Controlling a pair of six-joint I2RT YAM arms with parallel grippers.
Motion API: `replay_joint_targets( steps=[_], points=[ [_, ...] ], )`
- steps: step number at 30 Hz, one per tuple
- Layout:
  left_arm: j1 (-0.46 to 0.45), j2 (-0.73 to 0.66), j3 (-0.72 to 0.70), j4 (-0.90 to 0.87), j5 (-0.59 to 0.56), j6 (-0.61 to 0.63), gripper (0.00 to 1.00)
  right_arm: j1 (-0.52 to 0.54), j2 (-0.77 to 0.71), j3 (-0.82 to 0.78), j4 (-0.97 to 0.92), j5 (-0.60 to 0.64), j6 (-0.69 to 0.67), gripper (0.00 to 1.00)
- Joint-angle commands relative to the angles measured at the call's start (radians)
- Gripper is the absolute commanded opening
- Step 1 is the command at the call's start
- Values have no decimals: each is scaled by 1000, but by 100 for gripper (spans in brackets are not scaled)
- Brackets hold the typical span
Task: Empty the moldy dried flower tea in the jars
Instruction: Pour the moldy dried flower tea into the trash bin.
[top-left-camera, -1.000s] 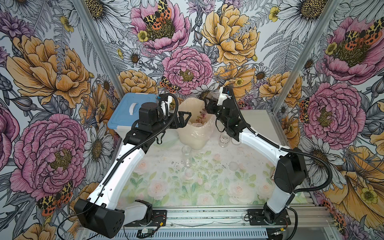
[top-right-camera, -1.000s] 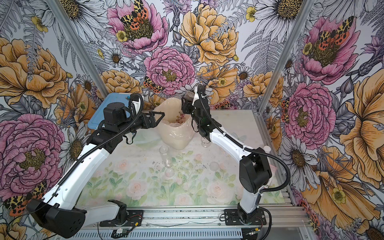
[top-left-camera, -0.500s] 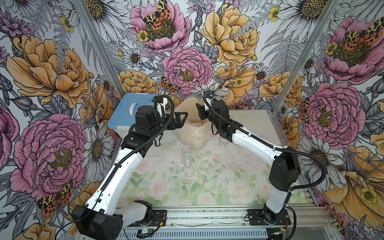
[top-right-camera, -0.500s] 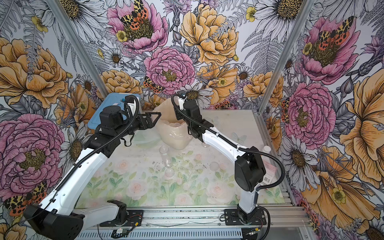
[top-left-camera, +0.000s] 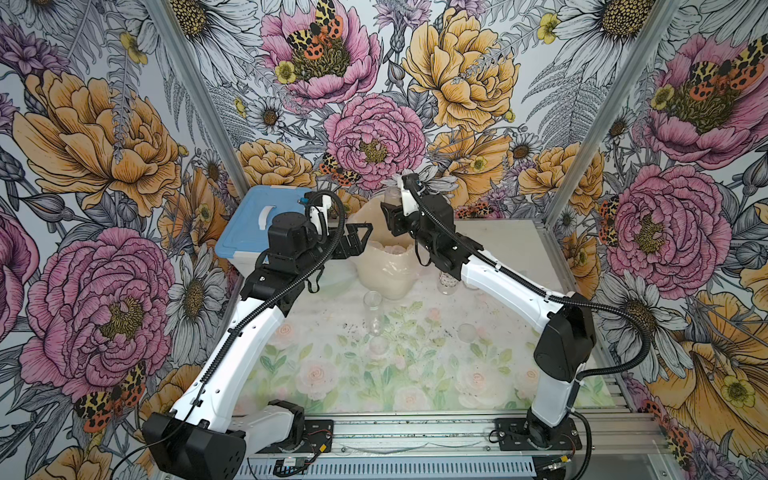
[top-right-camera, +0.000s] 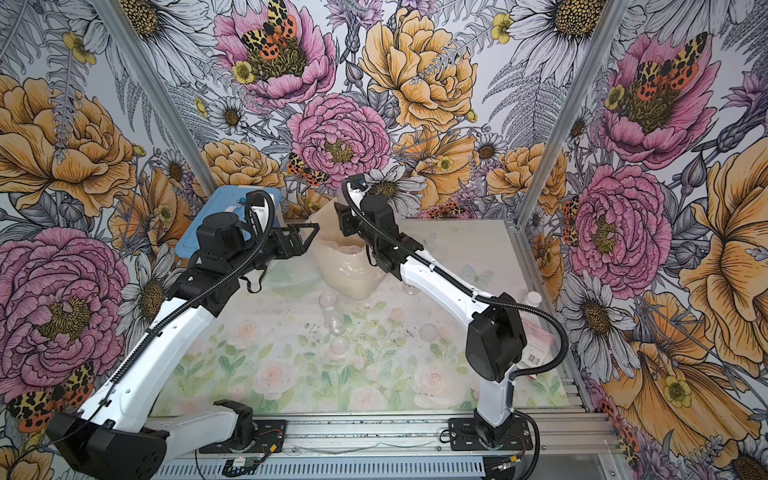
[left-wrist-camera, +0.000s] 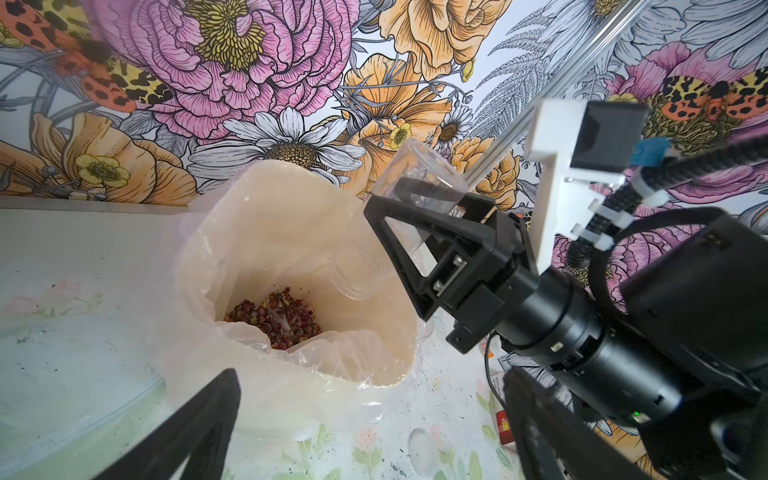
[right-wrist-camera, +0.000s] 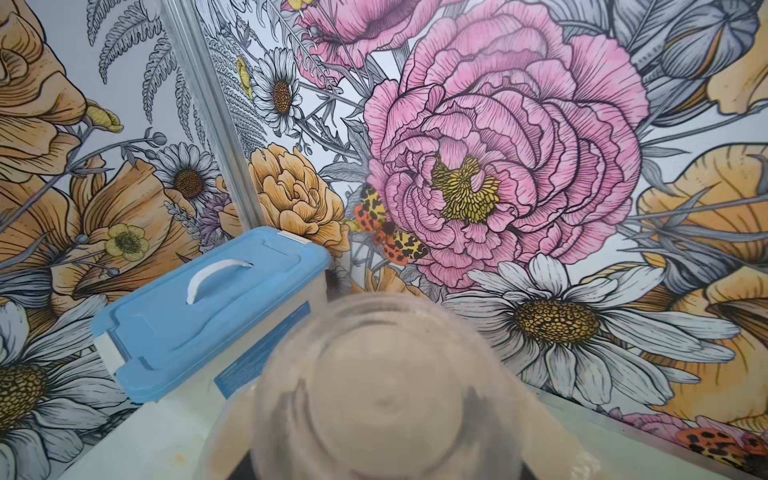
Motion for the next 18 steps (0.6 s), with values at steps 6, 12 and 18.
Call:
replay_joint_targets(
  steps=[6, 12, 18],
  points=[
    [14, -25, -19, 29, -14, -13, 99, 41, 31, 54, -71, 132, -227, 23],
    [19, -27, -30, 32, -13, -20, 99, -78, -2, -11, 40, -98, 148, 15],
    [18, -28, -36, 41, -14, -25, 99, 7, 19, 42, -68, 23, -67, 18]
  ],
)
